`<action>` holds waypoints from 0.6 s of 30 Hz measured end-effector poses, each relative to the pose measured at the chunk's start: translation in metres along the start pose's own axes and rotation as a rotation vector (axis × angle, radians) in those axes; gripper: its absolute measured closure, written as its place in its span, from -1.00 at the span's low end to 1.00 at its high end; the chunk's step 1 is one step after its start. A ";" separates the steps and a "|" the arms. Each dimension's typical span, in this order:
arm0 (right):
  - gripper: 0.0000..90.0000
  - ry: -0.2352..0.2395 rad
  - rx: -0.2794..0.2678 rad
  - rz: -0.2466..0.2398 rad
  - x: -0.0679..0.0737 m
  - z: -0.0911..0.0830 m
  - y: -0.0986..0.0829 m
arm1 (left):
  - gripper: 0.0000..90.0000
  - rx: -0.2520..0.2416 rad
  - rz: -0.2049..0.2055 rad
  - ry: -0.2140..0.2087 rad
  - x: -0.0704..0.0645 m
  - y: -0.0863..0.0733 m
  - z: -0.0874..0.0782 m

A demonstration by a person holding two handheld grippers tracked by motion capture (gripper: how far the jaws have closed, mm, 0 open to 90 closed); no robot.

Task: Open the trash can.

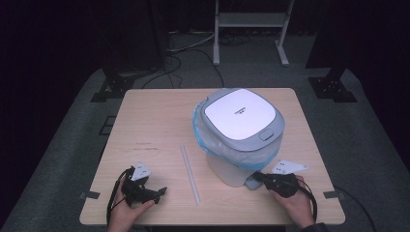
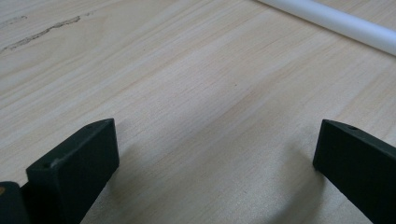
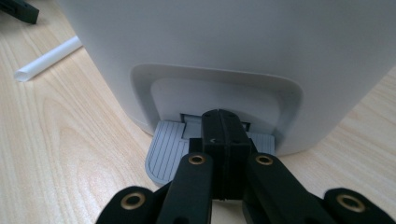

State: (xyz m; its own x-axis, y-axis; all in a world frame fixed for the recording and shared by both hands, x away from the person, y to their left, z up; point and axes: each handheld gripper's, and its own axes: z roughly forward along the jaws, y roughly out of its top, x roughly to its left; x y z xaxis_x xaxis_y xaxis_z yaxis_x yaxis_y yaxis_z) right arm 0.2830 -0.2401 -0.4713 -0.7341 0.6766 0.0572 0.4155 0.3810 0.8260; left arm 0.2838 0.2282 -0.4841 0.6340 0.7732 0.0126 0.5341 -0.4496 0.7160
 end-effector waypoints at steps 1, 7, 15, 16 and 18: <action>1.00 0.000 0.000 0.000 0.000 0.000 0.000 | -1.00 0.000 0.000 0.000 0.000 0.000 0.000; 1.00 0.003 0.003 0.010 -0.001 0.001 -0.001 | -1.00 0.000 0.000 0.000 0.000 0.000 0.000; 1.00 -0.002 0.018 0.008 0.000 0.003 -0.002 | -1.00 0.001 0.003 -0.004 0.000 0.000 0.000; 1.00 -0.001 0.021 0.010 0.000 0.003 -0.002 | -1.00 0.001 0.003 -0.004 0.000 0.000 0.000; 1.00 -0.001 0.026 0.010 0.000 0.004 -0.003 | -1.00 0.001 0.002 -0.003 0.000 0.000 0.000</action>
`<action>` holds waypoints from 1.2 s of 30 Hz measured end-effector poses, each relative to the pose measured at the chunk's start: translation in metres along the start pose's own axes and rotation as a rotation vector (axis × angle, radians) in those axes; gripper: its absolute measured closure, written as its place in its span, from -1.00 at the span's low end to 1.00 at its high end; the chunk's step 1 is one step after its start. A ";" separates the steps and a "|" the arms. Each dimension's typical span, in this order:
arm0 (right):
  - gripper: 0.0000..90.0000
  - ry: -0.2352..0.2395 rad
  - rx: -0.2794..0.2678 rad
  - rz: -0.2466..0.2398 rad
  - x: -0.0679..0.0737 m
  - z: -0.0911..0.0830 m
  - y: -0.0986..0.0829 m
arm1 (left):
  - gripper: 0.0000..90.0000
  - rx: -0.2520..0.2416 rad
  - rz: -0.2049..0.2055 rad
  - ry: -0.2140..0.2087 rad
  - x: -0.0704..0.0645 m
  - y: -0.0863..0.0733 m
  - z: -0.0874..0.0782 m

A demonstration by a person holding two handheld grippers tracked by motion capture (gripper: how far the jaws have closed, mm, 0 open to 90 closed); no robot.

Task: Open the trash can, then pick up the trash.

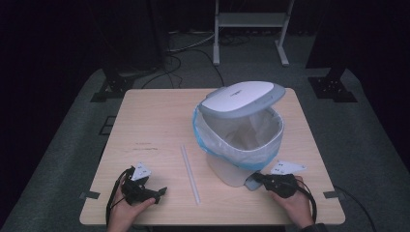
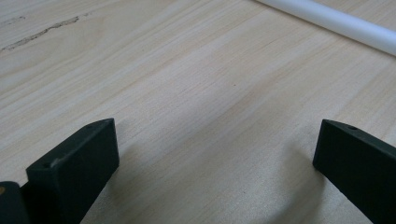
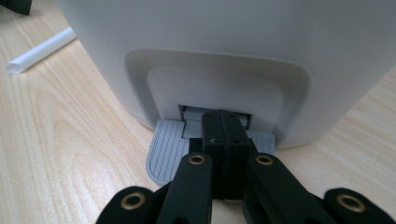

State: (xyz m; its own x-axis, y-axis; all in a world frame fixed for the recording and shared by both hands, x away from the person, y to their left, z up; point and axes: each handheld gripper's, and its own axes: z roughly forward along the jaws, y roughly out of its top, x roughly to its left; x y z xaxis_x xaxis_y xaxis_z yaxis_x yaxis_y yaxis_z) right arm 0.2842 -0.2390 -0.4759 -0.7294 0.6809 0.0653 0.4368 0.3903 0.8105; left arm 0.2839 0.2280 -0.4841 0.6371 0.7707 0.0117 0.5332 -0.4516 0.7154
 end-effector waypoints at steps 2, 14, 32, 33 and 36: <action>0.99 0.002 0.008 0.003 -0.001 0.002 -0.002 | -1.00 -0.001 -0.008 0.004 0.000 0.000 0.000; 0.99 -0.004 0.012 0.000 0.000 0.004 -0.004 | -1.00 -0.001 -0.008 0.007 0.000 0.000 0.000; 0.99 -0.024 -0.011 -0.044 0.003 0.004 -0.007 | -1.00 -0.021 -0.002 -0.010 -0.008 0.008 0.000; 0.99 -0.025 -0.011 -0.045 0.003 0.004 -0.006 | -1.00 -0.022 0.000 -0.012 -0.009 0.009 -0.001; 0.99 -0.029 -0.010 -0.046 0.004 0.004 -0.006 | -1.00 -0.037 -0.002 -0.028 -0.012 0.012 -0.002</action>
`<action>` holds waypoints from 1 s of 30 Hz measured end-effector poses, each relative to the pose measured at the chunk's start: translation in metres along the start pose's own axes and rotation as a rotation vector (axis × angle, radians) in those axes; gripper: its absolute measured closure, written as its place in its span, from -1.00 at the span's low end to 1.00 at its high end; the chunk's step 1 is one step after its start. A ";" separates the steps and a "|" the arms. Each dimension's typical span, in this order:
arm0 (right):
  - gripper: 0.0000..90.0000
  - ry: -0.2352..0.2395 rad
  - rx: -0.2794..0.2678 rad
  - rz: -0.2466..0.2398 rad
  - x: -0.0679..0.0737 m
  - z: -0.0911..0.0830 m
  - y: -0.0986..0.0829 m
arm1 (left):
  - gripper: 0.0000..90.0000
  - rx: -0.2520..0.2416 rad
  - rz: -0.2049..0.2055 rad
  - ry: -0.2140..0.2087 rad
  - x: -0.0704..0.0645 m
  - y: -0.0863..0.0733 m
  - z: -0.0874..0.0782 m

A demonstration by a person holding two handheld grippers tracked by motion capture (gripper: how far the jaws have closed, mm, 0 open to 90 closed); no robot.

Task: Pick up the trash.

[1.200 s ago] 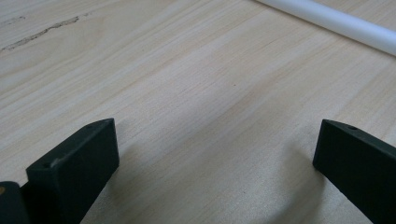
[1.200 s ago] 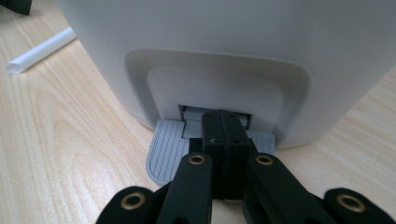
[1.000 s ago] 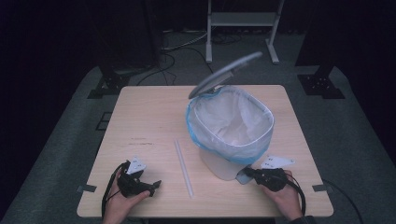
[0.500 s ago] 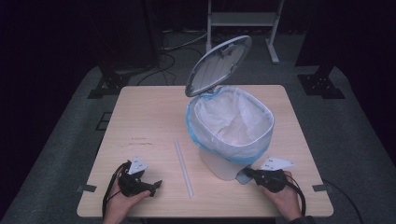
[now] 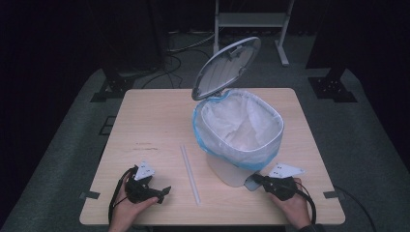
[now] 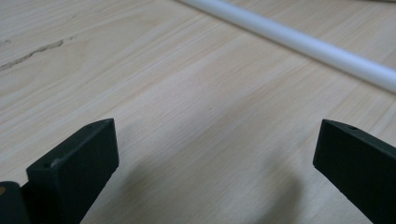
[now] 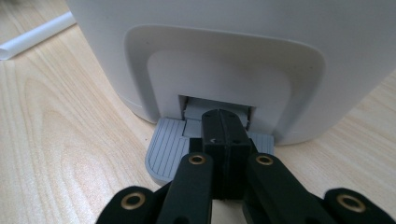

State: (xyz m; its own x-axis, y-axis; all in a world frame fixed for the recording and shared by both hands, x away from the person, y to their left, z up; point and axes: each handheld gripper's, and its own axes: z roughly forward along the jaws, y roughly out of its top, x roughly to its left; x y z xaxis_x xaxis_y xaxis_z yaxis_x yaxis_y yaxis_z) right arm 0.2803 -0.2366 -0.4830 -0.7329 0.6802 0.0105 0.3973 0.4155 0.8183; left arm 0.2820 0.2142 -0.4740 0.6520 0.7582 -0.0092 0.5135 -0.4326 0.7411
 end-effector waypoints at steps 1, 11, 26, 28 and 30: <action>0.99 0.000 0.000 0.000 0.000 0.000 0.000 | -1.00 0.000 0.000 0.000 0.000 0.000 0.000; 0.99 -0.004 -0.003 -0.008 0.000 0.000 0.000 | -1.00 -0.030 0.024 -0.037 -0.014 0.015 0.003; 0.99 0.003 -0.003 0.001 -0.001 0.000 0.000 | -1.00 -0.039 0.059 -0.072 -0.032 0.033 0.015; 0.99 -0.002 -0.003 -0.002 0.000 0.000 0.000 | -1.00 -0.039 0.061 -0.074 -0.034 0.034 0.016; 0.99 -0.003 -0.002 -0.001 0.000 0.000 0.000 | -1.00 -0.041 0.058 -0.076 -0.036 0.037 0.019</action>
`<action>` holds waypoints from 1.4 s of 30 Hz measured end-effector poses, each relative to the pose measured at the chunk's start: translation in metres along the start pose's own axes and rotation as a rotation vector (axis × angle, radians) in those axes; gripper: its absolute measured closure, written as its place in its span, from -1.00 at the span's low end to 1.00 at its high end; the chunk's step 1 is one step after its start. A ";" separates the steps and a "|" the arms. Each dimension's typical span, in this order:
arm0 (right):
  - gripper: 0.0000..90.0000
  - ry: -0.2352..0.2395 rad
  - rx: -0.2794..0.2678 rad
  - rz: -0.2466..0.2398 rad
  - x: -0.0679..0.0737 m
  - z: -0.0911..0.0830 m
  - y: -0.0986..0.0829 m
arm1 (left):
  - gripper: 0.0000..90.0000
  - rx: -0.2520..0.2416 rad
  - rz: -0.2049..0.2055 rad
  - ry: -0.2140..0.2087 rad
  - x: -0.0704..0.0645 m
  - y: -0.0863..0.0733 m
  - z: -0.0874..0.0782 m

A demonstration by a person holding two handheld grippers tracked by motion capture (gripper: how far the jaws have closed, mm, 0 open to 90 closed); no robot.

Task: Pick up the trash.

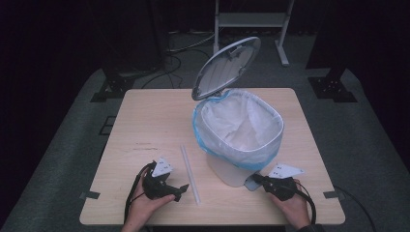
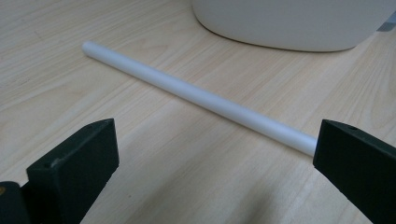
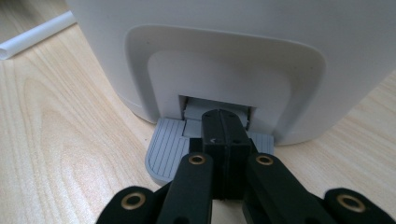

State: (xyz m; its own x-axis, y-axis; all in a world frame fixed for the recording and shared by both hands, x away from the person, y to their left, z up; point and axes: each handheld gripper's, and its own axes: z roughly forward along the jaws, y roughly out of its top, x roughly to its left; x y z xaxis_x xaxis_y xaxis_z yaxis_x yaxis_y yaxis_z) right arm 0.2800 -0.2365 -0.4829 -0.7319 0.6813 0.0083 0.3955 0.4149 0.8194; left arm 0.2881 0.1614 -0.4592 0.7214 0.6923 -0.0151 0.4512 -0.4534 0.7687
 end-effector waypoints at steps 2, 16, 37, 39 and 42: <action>0.99 0.000 -0.001 -0.002 0.000 0.000 0.000 | -1.00 0.002 0.002 0.001 -0.001 0.001 0.001; 1.00 0.000 -0.001 0.000 0.000 0.000 0.000 | -1.00 0.035 -0.013 0.004 -0.010 0.008 0.024; 0.99 -0.001 -0.001 -0.001 0.000 0.000 0.000 | -1.00 0.100 -0.011 0.067 -0.005 -0.004 0.024; 0.99 -0.002 -0.002 -0.003 0.000 0.000 0.000 | -1.00 0.106 -0.010 0.075 -0.004 -0.007 0.020; 0.99 -0.002 -0.002 -0.004 0.000 0.000 0.000 | -1.00 0.114 -0.006 0.084 -0.003 -0.010 0.017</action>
State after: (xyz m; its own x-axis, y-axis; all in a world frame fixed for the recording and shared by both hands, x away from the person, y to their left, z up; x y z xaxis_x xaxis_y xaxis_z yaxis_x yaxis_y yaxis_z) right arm 0.2800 -0.2365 -0.4830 -0.7323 0.6810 0.0042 0.3916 0.4161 0.8207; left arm 0.2908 0.1543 -0.4776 0.6741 0.7377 0.0379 0.5156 -0.5067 0.6910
